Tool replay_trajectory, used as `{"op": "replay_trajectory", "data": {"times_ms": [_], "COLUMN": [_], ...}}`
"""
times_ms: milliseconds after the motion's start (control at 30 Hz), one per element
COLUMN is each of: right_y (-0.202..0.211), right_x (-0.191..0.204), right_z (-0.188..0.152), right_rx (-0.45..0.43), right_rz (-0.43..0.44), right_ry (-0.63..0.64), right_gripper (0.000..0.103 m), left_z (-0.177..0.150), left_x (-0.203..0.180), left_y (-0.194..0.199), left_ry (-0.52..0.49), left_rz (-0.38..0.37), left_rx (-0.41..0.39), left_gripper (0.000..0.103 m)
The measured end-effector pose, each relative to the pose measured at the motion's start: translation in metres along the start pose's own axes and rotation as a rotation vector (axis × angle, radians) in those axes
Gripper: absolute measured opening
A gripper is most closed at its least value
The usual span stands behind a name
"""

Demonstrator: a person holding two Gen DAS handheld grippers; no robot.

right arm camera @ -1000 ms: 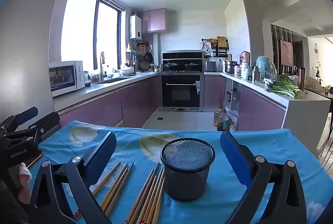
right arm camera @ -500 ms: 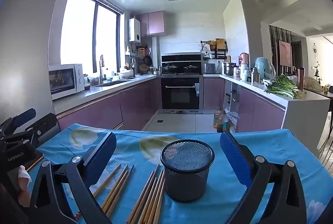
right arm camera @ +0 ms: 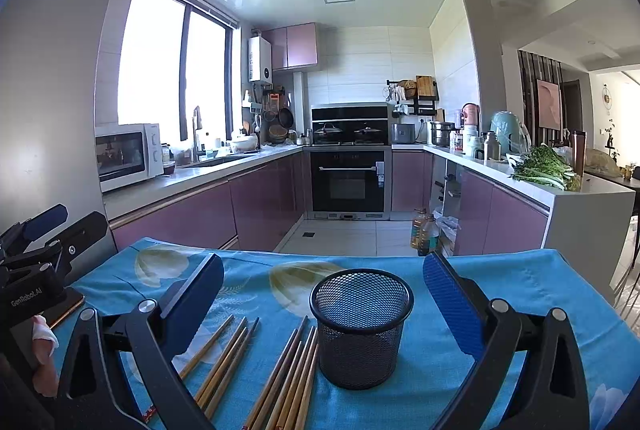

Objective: Organize utensils

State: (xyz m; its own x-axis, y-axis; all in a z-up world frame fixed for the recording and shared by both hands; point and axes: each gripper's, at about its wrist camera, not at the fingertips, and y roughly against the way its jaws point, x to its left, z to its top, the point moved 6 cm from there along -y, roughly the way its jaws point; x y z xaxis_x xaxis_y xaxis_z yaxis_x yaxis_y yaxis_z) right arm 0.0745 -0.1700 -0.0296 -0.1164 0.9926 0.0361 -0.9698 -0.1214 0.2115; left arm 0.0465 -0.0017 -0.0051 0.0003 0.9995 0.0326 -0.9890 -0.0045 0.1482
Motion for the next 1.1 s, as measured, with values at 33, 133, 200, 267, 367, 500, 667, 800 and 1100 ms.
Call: {"op": "replay_trajectory", "data": {"times_ms": [33, 133, 200, 267, 367, 500, 667, 800, 1100], "right_y": [0.0002, 0.0005, 0.0011, 0.0009, 0.0002, 0.0004, 0.0003, 0.0001, 0.0009], "right_x": [0.0003, -0.0005, -0.0017, -0.0015, -0.0012, -0.0011, -0.0010, -0.0010, -0.0008], "right_z": [-0.0002, -0.0003, -0.0004, -0.0005, -0.0004, -0.0009, -0.0009, -0.0014, -0.0022], "right_rx": [0.000, -0.002, -0.003, -0.001, -0.001, 0.000, -0.001, 0.002, 0.001], "right_rz": [0.001, 0.002, 0.002, 0.004, 0.005, 0.004, 0.002, 0.005, 0.006], "right_ry": [0.000, -0.001, -0.001, -0.002, -0.001, -0.002, -0.001, -0.001, -0.003], "right_gripper": [0.097, 0.097, 0.097, 0.097, 0.097, 0.097, 0.097, 0.097, 0.097], "left_z": [0.0000, -0.0003, -0.0005, -0.0006, -0.0006, -0.0009, -0.0010, -0.0007, -0.0020], "left_x": [0.0000, 0.0008, 0.0007, 0.0006, 0.0005, 0.0007, 0.0007, 0.0005, -0.0011], "left_y": [0.0001, -0.0007, -0.0002, -0.0002, 0.0000, 0.0000, 0.0000, 0.0006, 0.0004], "left_ry": [0.001, 0.003, 0.002, 0.002, 0.001, 0.001, 0.003, 0.003, 0.002], "left_rz": [-0.002, -0.003, 0.000, -0.002, 0.000, -0.001, -0.003, -0.002, -0.001], "left_rx": [-0.001, -0.001, -0.003, -0.001, -0.002, -0.002, -0.002, -0.001, 0.003], "left_gripper": [0.097, 0.097, 0.097, 0.097, 0.097, 0.097, 0.097, 0.097, 0.097]}}
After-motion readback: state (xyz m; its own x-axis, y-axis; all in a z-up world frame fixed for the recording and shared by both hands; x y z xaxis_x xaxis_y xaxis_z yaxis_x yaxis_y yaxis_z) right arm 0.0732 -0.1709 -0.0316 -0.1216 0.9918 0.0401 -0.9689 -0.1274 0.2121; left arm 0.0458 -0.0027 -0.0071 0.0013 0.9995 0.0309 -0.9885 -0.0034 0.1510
